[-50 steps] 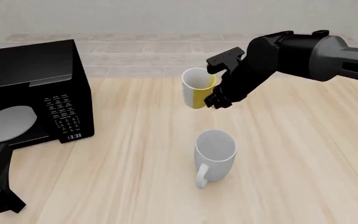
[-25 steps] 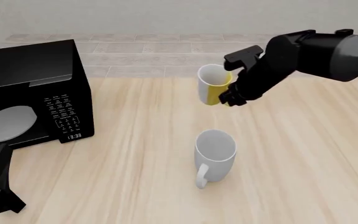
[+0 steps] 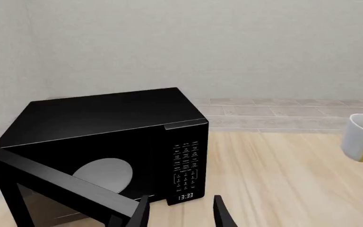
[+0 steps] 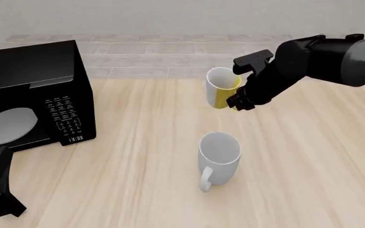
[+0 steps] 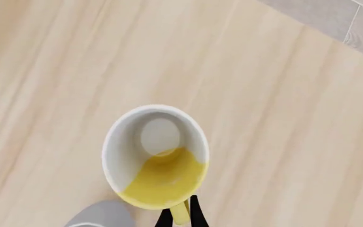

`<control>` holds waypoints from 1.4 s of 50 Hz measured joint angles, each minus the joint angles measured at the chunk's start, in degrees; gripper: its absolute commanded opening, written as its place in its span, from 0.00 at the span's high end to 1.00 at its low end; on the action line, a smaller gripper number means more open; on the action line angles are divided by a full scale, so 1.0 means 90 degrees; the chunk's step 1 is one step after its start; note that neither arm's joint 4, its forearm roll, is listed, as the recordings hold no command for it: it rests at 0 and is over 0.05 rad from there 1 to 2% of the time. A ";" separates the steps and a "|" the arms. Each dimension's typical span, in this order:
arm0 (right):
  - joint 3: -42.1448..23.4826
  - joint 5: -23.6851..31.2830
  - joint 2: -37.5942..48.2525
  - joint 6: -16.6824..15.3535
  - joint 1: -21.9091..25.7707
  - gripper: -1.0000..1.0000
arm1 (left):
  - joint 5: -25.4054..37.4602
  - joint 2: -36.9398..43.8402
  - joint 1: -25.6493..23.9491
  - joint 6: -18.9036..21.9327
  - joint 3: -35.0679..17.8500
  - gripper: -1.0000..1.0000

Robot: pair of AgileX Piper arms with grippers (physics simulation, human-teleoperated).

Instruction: Put the yellow and white mug to the front of the white mug.

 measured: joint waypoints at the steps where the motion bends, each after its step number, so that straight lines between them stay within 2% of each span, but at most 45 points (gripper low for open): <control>1: 0.0008 -0.0011 0.0006 0.0004 -0.0003 1.00 | 0.0000 0.0000 0.0000 0.0000 0.0000 0.00; 70: -0.0375 -0.0636 0.1456 0.0174 -0.0136 1.00 | 0.0000 0.0000 0.0000 0.0000 0.0000 0.00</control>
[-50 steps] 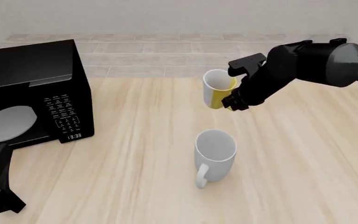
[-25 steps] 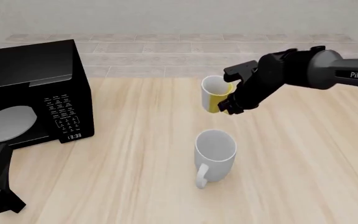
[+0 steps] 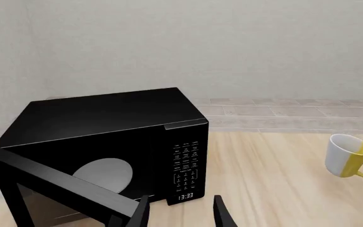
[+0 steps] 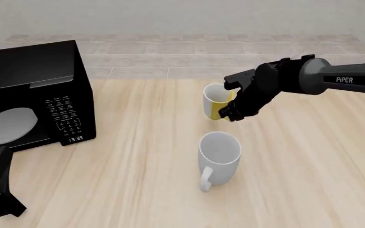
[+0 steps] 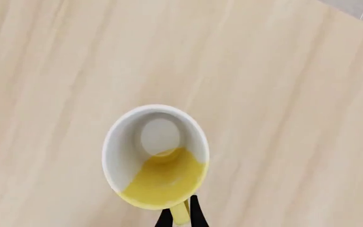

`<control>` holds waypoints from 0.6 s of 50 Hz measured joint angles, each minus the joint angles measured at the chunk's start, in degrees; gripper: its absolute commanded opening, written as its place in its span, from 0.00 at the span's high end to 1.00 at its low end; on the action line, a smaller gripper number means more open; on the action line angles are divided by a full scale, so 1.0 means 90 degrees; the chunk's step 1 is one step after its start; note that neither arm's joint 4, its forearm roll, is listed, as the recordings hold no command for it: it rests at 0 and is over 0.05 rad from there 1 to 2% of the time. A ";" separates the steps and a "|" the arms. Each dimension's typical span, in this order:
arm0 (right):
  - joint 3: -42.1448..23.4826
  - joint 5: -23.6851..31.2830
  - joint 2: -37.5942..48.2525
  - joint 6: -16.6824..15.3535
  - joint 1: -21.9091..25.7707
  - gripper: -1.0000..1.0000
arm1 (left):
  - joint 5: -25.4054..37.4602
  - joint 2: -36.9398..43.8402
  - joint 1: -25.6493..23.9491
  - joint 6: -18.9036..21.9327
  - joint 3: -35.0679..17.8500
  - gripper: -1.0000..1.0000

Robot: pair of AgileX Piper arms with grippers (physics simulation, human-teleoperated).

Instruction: Put the yellow and white mug to the front of the white mug.

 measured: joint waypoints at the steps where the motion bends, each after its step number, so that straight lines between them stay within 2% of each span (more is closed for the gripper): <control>1: -0.0010 -0.0005 0.0023 0.0001 0.0000 1.00 | 0.0000 0.0000 0.0000 0.0000 0.0000 0.00; 30: -0.0267 -0.0083 0.0528 0.0011 -0.0066 1.00 | 0.0000 0.0000 0.0000 0.0000 0.0000 0.00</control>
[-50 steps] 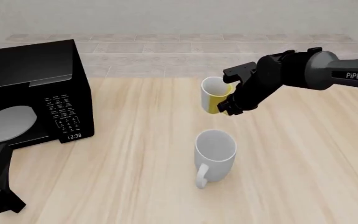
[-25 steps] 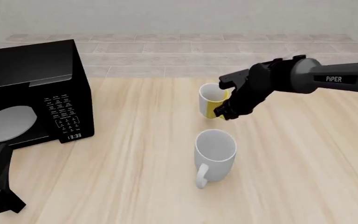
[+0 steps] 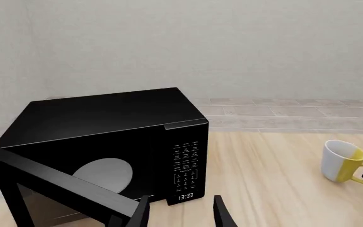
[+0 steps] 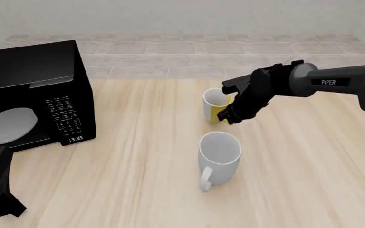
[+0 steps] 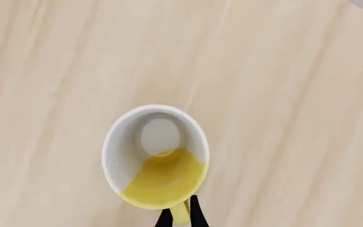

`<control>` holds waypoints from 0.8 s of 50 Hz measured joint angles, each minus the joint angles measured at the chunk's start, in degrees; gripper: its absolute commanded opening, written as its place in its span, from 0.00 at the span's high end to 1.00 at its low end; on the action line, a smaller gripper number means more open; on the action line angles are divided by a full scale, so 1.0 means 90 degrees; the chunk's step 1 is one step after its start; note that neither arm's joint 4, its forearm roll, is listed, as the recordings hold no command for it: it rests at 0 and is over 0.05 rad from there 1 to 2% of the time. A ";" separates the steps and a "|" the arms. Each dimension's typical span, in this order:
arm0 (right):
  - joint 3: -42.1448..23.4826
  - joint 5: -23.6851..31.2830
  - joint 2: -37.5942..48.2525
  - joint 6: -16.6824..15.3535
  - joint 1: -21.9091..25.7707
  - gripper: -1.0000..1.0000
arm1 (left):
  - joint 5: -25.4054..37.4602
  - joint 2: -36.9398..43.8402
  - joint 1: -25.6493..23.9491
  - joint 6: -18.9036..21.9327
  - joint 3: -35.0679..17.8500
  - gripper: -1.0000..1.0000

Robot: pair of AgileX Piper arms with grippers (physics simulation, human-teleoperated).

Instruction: Put the yellow and white mug to the front of the white mug.

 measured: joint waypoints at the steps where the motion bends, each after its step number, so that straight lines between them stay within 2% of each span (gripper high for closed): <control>1: -0.0004 -0.0002 0.0009 0.0002 0.0000 1.00 | 0.0000 0.0000 0.0000 0.0000 0.0000 0.00; 11: -0.0034 -0.0021 0.0018 0.0004 -0.0003 1.00 | 0.0000 0.0000 0.0000 0.0000 0.0000 0.00; 12: -0.0034 -0.0022 0.0018 0.0002 -0.0001 0.00 | 0.0000 0.0000 0.0000 0.0000 0.0000 0.00; 40: 0.0003 -0.0058 -0.0011 0.0082 0.0016 0.00 | 0.0000 0.0000 0.0000 0.0000 0.0000 0.00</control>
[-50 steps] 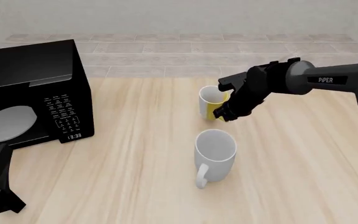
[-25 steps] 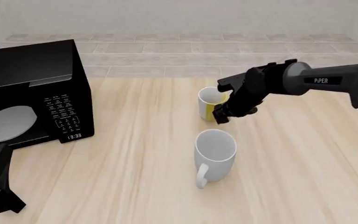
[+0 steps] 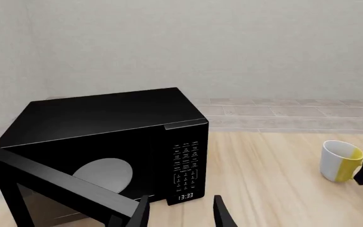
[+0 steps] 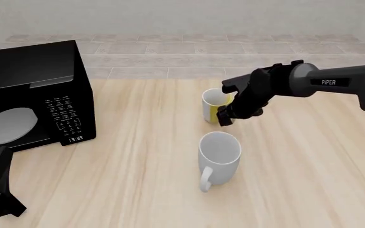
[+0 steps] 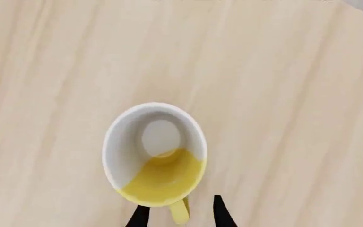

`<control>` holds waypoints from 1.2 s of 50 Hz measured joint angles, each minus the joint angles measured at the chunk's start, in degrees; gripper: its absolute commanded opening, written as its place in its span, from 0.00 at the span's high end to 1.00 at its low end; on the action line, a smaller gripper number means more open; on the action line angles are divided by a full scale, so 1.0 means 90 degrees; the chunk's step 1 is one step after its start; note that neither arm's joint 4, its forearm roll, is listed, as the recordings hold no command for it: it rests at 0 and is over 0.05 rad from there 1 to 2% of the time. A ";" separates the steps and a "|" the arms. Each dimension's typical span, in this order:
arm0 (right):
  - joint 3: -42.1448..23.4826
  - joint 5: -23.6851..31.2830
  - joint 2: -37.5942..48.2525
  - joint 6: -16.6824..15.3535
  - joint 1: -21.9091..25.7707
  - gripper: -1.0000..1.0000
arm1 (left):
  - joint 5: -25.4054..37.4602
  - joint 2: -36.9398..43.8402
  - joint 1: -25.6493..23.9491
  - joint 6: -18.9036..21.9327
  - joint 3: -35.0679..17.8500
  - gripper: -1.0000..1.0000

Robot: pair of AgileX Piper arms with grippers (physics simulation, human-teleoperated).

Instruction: Put the yellow and white mug to the front of the white mug.

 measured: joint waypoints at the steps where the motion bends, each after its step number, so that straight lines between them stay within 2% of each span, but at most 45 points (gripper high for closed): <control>1: 0.0007 0.0002 -0.0015 0.0001 0.0002 0.00 | 0.0000 0.0000 0.0000 0.0000 0.0000 0.00; 31: 0.0470 0.0100 -0.0920 0.0061 0.0158 0.00 | 0.0000 0.0000 0.0000 0.0000 0.0000 0.00; 60: 0.1109 0.0446 -0.2240 0.0009 0.0239 0.00 | 0.0000 0.0000 0.0000 0.0000 0.0000 0.00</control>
